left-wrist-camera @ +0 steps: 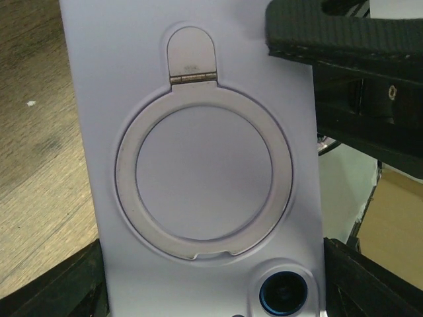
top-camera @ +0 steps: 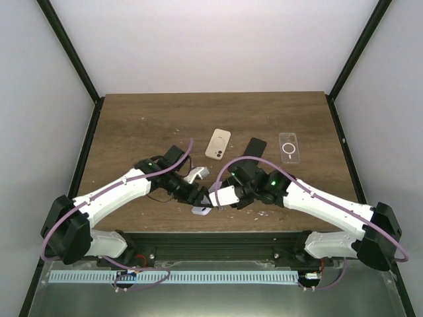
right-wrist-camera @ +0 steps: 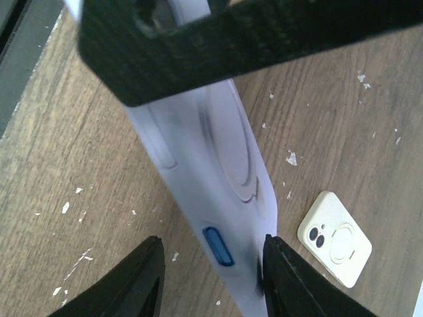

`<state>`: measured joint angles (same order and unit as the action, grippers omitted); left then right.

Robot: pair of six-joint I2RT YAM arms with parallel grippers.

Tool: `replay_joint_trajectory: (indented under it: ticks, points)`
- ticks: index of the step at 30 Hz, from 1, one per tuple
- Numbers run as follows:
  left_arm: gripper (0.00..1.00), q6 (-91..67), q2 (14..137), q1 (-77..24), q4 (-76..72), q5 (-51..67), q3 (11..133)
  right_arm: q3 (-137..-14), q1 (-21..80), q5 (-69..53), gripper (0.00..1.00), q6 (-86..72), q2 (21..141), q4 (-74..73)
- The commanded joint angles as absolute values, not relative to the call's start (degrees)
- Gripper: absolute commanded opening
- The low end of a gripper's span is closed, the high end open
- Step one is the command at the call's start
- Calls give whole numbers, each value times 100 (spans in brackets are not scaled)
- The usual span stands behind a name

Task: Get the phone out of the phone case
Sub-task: Pick up the phone at the center of the board.

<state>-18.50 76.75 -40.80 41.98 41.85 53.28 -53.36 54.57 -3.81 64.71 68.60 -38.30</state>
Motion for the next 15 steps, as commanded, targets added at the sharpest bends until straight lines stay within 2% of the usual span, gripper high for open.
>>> replay_joint_trajectory:
  ticks: [1,6,10,12,15]
  points:
    - [46,-1781,7615,-4055,3932,4538,5333,-5318,5575,-120,40,6504,6946,-3557]
    - [45,-1636,7719,-4053,4056,4685,5320,-5330,5615,-88,34,6513,7066,-3447]
    - [45,-1635,7674,-4057,4060,4627,5337,-5335,5641,-105,18,6508,7144,-3438]
    - [54,-1620,7652,-4059,4113,4472,5375,-5335,5640,-121,10,6476,7150,-3464]
    - [77,-1471,7524,-4040,4290,3979,5519,-5298,5643,-157,1,6396,7095,-3517]
